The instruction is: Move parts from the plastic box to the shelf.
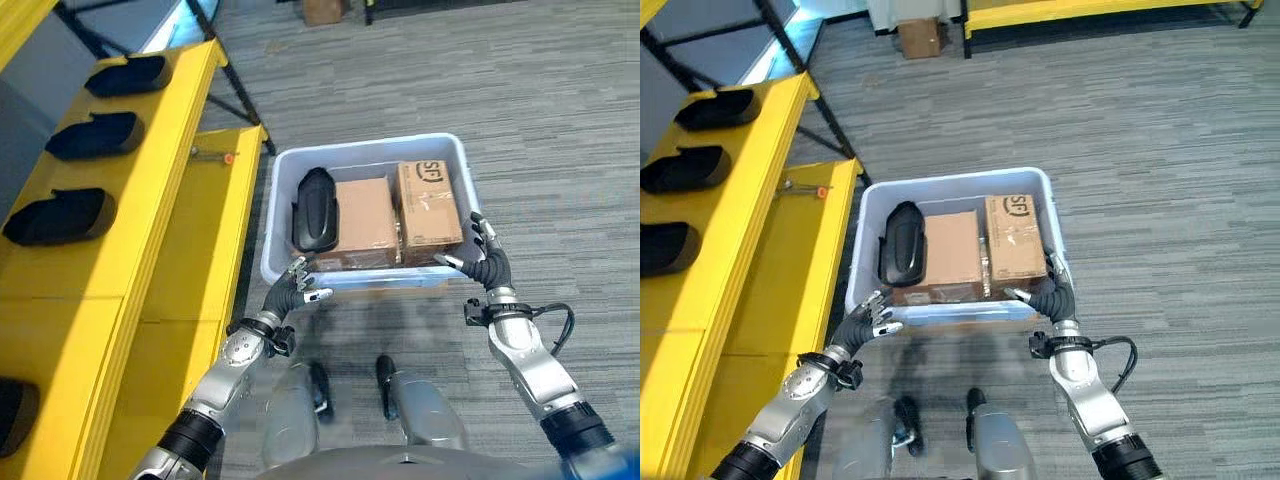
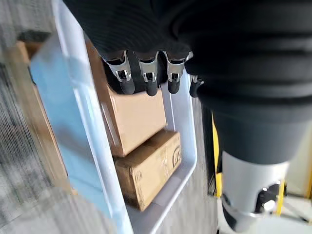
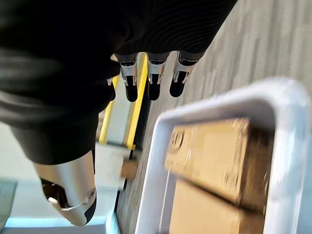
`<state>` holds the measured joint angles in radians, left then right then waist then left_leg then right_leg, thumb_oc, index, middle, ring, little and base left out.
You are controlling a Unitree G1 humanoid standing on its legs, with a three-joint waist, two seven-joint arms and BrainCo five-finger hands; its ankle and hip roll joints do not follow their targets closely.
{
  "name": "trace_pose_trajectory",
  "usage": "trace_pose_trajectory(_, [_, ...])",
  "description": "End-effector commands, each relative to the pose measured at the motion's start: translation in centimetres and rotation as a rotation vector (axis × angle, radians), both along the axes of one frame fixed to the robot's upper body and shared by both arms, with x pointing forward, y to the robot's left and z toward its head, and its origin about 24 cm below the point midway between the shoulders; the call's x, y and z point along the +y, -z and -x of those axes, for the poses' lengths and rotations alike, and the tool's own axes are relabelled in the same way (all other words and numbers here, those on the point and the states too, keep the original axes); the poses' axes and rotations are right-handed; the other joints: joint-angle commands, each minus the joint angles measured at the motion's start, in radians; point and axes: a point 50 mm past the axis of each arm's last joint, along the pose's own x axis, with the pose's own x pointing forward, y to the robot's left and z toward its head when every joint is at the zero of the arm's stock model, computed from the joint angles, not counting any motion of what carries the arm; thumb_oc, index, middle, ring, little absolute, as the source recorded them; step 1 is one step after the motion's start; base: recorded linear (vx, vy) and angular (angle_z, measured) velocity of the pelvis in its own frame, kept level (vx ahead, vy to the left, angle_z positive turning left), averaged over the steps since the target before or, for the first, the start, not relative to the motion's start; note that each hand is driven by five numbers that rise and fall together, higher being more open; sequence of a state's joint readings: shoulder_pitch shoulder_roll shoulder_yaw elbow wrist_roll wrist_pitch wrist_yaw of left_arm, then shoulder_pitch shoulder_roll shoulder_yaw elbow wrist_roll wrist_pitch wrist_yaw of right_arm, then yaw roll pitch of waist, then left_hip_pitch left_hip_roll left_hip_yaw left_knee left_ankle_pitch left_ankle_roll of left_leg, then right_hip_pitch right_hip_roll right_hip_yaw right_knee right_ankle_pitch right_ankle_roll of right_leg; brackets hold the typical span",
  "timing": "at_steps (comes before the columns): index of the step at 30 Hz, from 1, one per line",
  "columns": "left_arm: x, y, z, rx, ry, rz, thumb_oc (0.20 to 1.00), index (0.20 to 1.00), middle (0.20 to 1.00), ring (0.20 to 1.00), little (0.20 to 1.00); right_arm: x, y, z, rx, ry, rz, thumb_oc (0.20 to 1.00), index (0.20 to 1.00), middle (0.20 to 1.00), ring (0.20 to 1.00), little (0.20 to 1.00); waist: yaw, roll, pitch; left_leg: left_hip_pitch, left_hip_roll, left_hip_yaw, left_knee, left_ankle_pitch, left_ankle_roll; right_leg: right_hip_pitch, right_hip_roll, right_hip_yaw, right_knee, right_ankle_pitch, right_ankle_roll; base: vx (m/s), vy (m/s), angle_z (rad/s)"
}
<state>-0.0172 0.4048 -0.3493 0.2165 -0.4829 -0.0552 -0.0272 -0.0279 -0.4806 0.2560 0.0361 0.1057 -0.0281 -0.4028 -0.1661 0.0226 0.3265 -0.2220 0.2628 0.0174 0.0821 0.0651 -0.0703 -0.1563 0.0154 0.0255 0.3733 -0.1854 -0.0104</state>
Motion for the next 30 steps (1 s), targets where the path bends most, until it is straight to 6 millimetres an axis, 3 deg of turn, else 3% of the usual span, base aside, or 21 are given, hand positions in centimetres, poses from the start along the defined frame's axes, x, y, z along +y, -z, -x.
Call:
trace_pose_trajectory(1, [0.0,-1.8,0.2,-0.120,-0.022,0.081,1.000,1.000,1.000,1.000,1.000,-0.7,-3.2,-0.2,-0.135,-0.062,0.097,1.000,1.000,1.000,1.000,1.000,0.020,0.038,-0.012,0.099,0.024,0.035,-0.019,0.153,-0.021,0.059,-0.076,-0.053,0.063,-0.065,0.001,0.27,0.610,-0.65])
trace_pose_trajectory(3, [0.0,-1.5,0.1,-0.113,-0.022,0.095,1.000,1.000,1.000,1.000,1.000,-1.2,-3.4,0.0,-0.140,-0.064,0.110,1.000,1.000,1.000,1.000,1.000,0.005,0.052,-0.003,0.088,0.029,0.071,-0.040,0.124,-0.022,0.053,-0.094,-0.054,0.119,-0.099,0.004,0.15,0.382,-0.38])
trace_pose_trajectory(6, [0.3,-1.5,0.0,-0.105,-0.031,0.104,1.000,1.000,1.000,1.000,1.000,-1.4,-3.1,-0.1,-0.112,-0.075,0.106,1.000,1.000,1.000,1.000,1.000,0.003,0.065,0.003,0.097,0.012,0.058,-0.006,0.063,-0.022,0.008,-0.110,-0.035,0.208,-0.133,0.013,0.10,0.289,-0.25])
trace_pose_trajectory(8, [0.0,-1.4,-0.1,-0.088,-0.022,0.122,1.000,1.000,1.000,1.000,1.000,-1.4,-2.8,0.0,-0.096,-0.061,0.089,1.000,1.000,1.000,1.000,1.000,-0.008,0.074,0.004,0.116,0.003,0.093,0.021,0.048,-0.029,0.005,-0.127,-0.047,0.201,-0.123,0.017,0.10,0.262,-0.59])
trace_pose_trajectory(16, [-1.3,-1.8,-0.6,-0.101,0.003,0.152,1.000,1.000,1.000,1.000,1.000,-1.0,-3.6,-0.6,-0.132,-0.053,0.102,1.000,1.000,1.000,1.000,1.000,0.003,0.089,0.013,0.150,-0.075,0.107,0.001,-0.016,-0.021,0.005,-0.154,-0.077,0.097,-0.059,0.039,0.01,0.160,0.07])
trace_pose_trajectory(21, [-1.6,-2.4,-0.6,-0.131,0.020,0.149,1.000,1.000,1.000,1.000,1.000,-0.3,-5.1,-1.3,-0.215,-0.061,0.129,1.000,1.000,1.000,1.000,1.000,0.030,0.079,0.030,0.131,-0.087,0.098,0.001,-0.021,-0.019,-0.002,-0.153,-0.105,0.068,-0.043,0.036,-0.03,-0.005,0.25])
trace_pose_trajectory(28, [-2.2,-3.1,-0.9,-0.171,0.065,0.142,1.000,1.000,1.000,1.000,1.000,0.4,-8.6,-3.0,-0.373,-0.046,0.182,1.000,1.000,1.000,1.000,1.000,0.072,0.061,0.059,0.086,-0.086,0.074,0.025,-0.016,-0.021,-0.032,-0.144,-0.142,0.115,-0.061,0.015,-0.03,-0.065,0.10])
trace_pose_trajectory(29, [-2.4,-3.4,-0.9,-0.176,0.097,0.136,1.000,1.000,1.000,1.000,1.000,0.2,-10.2,-3.9,-0.414,-0.020,0.197,1.000,1.000,1.000,1.000,1.000,0.090,0.056,0.068,0.075,-0.086,0.062,0.034,-0.013,-0.021,-0.035,-0.143,-0.156,0.135,-0.069,0.009,0.03,-0.100,0.10])
trace_pose_trajectory(30, [-2.4,-3.4,-0.9,-0.179,0.105,0.129,1.000,1.000,1.000,1.000,1.000,0.2,-10.6,-4.1,-0.423,-0.013,0.194,1.000,1.000,1.000,1.000,1.000,0.094,0.056,0.070,0.073,-0.087,0.059,0.035,-0.013,-0.022,-0.035,-0.143,-0.158,0.139,-0.070,0.008,0.05,-0.121,0.03])
